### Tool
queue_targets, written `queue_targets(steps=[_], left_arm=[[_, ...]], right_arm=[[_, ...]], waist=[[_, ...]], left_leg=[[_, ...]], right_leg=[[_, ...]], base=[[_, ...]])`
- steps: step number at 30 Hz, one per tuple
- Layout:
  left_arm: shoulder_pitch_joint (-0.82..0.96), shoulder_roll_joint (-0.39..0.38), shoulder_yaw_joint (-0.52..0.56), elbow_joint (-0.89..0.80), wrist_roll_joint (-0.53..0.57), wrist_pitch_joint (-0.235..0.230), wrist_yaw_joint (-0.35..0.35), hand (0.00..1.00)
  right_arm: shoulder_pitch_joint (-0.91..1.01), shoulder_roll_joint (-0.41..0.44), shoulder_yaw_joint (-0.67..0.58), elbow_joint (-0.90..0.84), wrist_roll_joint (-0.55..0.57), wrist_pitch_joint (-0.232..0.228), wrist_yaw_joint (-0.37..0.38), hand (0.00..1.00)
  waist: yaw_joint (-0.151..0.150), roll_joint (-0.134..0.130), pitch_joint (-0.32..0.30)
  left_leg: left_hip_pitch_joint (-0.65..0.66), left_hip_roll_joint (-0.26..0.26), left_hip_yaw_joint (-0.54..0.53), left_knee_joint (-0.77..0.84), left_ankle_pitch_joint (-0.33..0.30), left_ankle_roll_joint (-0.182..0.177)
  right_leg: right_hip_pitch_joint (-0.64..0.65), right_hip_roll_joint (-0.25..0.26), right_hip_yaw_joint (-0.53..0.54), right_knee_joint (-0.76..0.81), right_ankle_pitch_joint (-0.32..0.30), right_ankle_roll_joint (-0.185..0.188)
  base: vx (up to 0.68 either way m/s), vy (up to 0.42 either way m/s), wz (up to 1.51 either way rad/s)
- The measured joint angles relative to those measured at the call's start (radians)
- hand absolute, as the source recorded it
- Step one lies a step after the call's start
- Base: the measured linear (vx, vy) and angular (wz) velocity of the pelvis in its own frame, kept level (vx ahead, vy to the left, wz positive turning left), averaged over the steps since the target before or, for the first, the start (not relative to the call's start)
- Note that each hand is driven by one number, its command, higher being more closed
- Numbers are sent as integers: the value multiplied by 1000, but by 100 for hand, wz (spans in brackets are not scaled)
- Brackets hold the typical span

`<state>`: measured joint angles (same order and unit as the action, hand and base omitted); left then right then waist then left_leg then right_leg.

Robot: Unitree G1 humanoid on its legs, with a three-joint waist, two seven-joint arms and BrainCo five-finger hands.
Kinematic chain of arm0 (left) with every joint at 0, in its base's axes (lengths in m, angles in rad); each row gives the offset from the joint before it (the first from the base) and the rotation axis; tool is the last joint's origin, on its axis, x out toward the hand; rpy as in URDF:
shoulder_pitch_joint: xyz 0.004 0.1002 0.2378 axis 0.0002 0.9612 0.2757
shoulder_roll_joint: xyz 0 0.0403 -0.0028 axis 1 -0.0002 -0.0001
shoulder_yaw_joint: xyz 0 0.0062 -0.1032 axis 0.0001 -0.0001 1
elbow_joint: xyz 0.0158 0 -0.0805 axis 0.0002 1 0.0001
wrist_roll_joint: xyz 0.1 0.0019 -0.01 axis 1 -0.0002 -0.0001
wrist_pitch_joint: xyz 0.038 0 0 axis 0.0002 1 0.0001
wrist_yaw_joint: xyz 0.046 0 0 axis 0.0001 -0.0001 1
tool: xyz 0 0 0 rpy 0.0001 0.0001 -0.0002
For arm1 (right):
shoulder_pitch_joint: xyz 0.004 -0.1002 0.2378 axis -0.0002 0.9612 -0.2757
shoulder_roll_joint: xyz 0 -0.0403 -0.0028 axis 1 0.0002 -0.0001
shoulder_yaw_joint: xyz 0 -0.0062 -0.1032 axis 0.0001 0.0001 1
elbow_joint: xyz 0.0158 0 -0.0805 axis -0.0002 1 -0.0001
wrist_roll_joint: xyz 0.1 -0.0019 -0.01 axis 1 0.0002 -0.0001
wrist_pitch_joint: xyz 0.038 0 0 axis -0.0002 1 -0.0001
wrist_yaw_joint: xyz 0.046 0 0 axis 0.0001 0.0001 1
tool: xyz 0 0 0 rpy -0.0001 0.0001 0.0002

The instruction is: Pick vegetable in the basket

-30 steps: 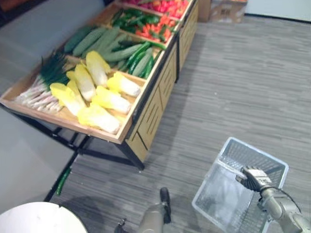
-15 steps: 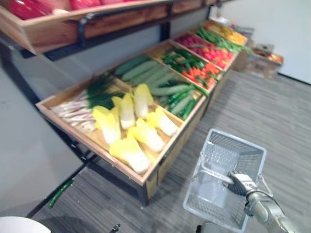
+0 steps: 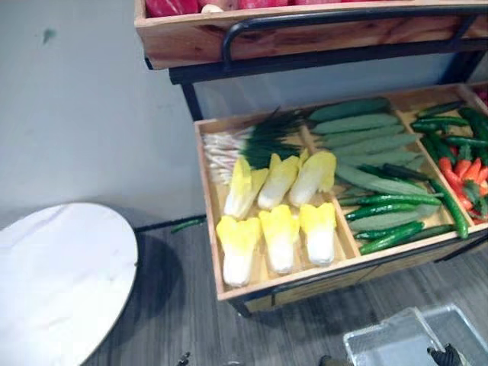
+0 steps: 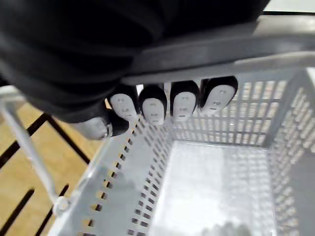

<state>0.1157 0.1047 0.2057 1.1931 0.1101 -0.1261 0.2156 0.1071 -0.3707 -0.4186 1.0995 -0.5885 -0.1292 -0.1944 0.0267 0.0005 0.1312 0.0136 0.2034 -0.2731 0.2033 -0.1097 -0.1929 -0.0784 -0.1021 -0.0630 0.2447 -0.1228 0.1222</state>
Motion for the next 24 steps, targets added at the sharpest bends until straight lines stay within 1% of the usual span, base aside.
queue_targets(steps=[1,2,3,4,5,6,7,8,10,11,12,13,14,15,16,17,18,19,20,22,23,24], left_arm=[[3,-6,28,1,-12,2,0,0],[13,-14,74,0,-18,4,0,0],[18,-19,92,1,-18,6,0,0],[31,-28,122,1,-18,7,-1,0],[46,-36,163,2,-19,13,0,0],[48,-49,208,23,-32,28,3,0],[50,-53,237,30,-40,32,6,0],[58,-58,334,25,-78,43,16,0],[54,-60,402,-1,-121,44,21,0],[42,-60,449,-31,-150,42,36,0],[16,-50,521,-73,-174,40,65,0],[3,-38,556,-110,-188,39,89,0],[-1,-24,567,-154,-201,38,111,0],[0,-16,563,-230,-202,30,144,0],[7,-17,531,-327,-180,19,183,0],[14,-20,508,-384,-165,15,200,0],[36,-26,463,-505,-117,7,234,0],[63,-34,412,-640,-83,2,254,0],[75,-42,389,-709,-67,-1,262,0],[112,-77,295,-930,1,-28,284,0],[116,-84,266,-970,24,-30,284,0],[123,-96,208,-1028,61,-33,279,0]], right_arm=[[2,7,-28,3,13,1,-2,100],[4,19,-84,14,47,4,-7,100],[6,23,-108,18,59,10,-11,100],[6,26,-136,20,80,17,-15,100],[3,31,-166,22,103,16,-16,100],[3,30,-200,29,128,17,-17,100],[6,30,-216,41,129,17,-15,100],[19,40,-265,57,136,21,-12,100],[36,43,-301,57,141,29,-9,100],[53,43,-332,58,158,35,-6,100],[64,61,-369,66,158,39,-6,100],[68,79,-379,66,158,38,-6,100],[72,99,-379,65,160,39,-6,100],[80,130,-379,62,165,39,-6,100],[99,159,-378,50,165,38,-6,100],[108,172,-375,43,165,39,-6,100],[126,193,-355,23,165,39,-7,100],[147,210,-325,-4,164,39,-7,100],[158,216,-307,-18,164,38,-6,100],[193,227,-250,-65,163,37,-8,100],[198,227,-233,-76,163,37,-9,100],[205,227,-198,-93,163,37,-13,100]], waist=[[0,-5,1],[-2,-12,2],[-4,-11,1],[-9,-7,-1],[-17,-2,-2],[-31,16,1],[-37,18,0],[-50,22,-3],[-54,33,-11],[-54,47,-19],[-52,40,-23],[-52,39,-31],[-53,27,-34],[-53,15,-35],[-51,9,-39],[-49,6,-41],[-48,6,-42],[-46,5,-50],[-46,6,-55],[-46,3,-70],[-46,6,-72],[-48,0,-74]], left_leg=[[-7,2,57,0,24,27],[-7,10,190,-24,77,36],[-1,12,249,-45,99,33],[9,15,322,-76,116,34],[11,18,380,-100,120,39],[10,24,405,-117,121,42],[12,20,410,-125,121,43],[31,14,452,-165,124,48],[34,14,466,-206,121,53],[28,16,473,-238,101,66],[12,3,468,-255,104,66],[-1,-10,459,-256,105,67],[-8,-21,456,-261,107,70],[-8,-37,456,-272,112,77],[-7,-45,458,-273,114,79],[-3,-50,460,-273,114,79],[13,-57,471,-280,115,80],[33,-62,484,-292,116,81],[39,-65,486,-297,117,81],[53,-69,499,-301,117,82],[61,-69,505,-302,116,83],[68,-68,511,-302,113,83]], right_leg=[[-2,-3,-9,0,0,0],[-6,-9,-16,-4,0,-3],[-5,-9,-16,-13,0,-4],[-5,-7,-17,-34,0,-13],[-7,-2,-27,-69,1,-66],[-9,4,-39,-88,9,-72],[-12,4,-41,-92,9,-71],[2,2,-56,-115,13,-53],[4,5,-77,-133,22,-47],[3,7,-101,-148,35,-37],[3,-2,-118,-169,54,-31],[13,-13,-126,-198,78,-26],[18,-25,-134,-224,97,-22],[33,-38,-139,-244,115,-17],[44,-50,-144,-256,130,-20],[51,-56,-146,-260,132,-17],[65,-64,-144,-260,135,-19],[73,-69,-136,-257,138,-14],[75,-70,-134,-257,139,-13],[82,-75,-127,-257,139,-13],[86,-75,-124,-257,139,-13],[90,-74,-120,-257,139,-13]], base=[[-60,-346,31],[-83,-215,14],[-92,-184,7],[-126,-189,-7],[-145,-147,-6],[-194,-113,0],[-207,-38,22],[-206,38,27],[-145,66,38],[-142,128,55],[-130,130,54],[-110,130,39],[-69,122,23],[-43,133,20],[-36,107,16],[10,77,8],[17,65,-8],[28,73,-12],[41,43,-14],[57,28,-12],[61,18,-14],[49,9,-11]])
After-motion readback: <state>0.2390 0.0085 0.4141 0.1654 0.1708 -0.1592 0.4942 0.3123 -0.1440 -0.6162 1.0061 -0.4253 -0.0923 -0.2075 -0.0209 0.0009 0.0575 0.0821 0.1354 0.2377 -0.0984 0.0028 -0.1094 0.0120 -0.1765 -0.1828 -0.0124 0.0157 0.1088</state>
